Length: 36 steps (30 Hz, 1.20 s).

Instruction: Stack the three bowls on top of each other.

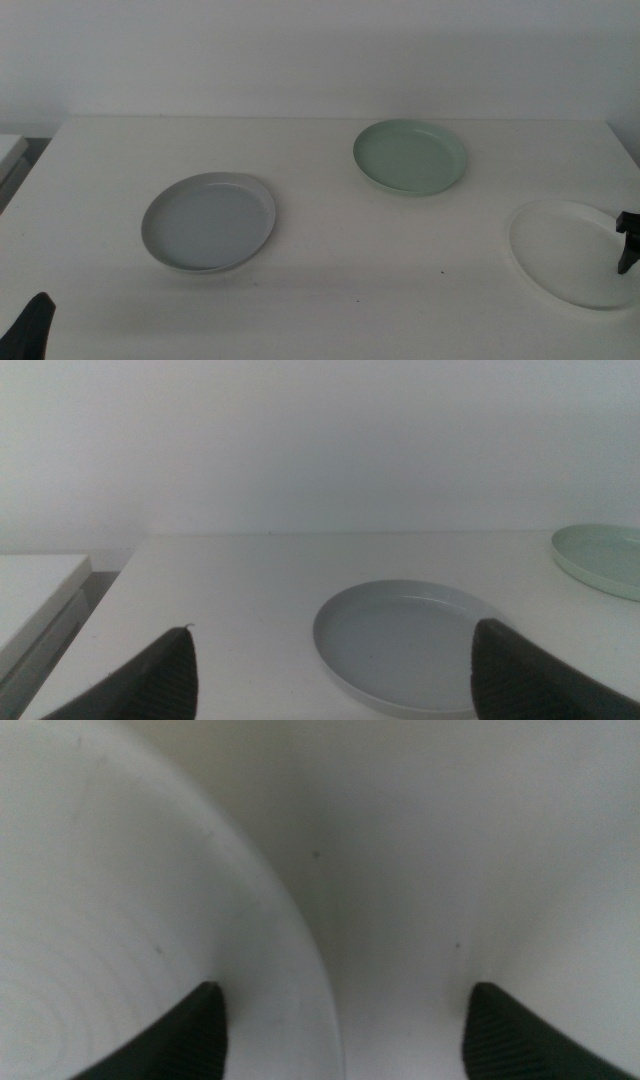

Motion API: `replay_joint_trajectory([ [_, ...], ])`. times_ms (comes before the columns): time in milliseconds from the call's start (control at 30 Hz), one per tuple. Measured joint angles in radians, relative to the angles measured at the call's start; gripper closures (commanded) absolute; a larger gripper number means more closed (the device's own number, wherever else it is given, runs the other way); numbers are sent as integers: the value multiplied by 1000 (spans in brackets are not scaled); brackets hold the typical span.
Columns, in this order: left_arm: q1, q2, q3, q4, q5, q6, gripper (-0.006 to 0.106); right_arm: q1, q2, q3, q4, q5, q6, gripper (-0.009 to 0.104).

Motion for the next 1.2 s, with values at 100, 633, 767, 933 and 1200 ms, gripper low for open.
replay_joint_trajectory([
  [100, 0, 0, 0, 0, 0, 0, 7, 0, 11, 0, 0, -12, 0, 54],
  [633, 0, 0, 0, 0, 0, 0, 7, 9, -61, -5, 10, 16, -22, 98],
  [767, 0, 0, 0, 0, 0, 0, 7, 83, -182, -57, 6, 80, -19, 98],
  [933, 0, 0, 0, 0, 0, 0, 7, 255, -277, -149, 78, 93, -19, 98],
  [1200, 0, 0, 0, 0, 0, 0, 7, 523, -165, -228, 208, 60, -15, 98],
])
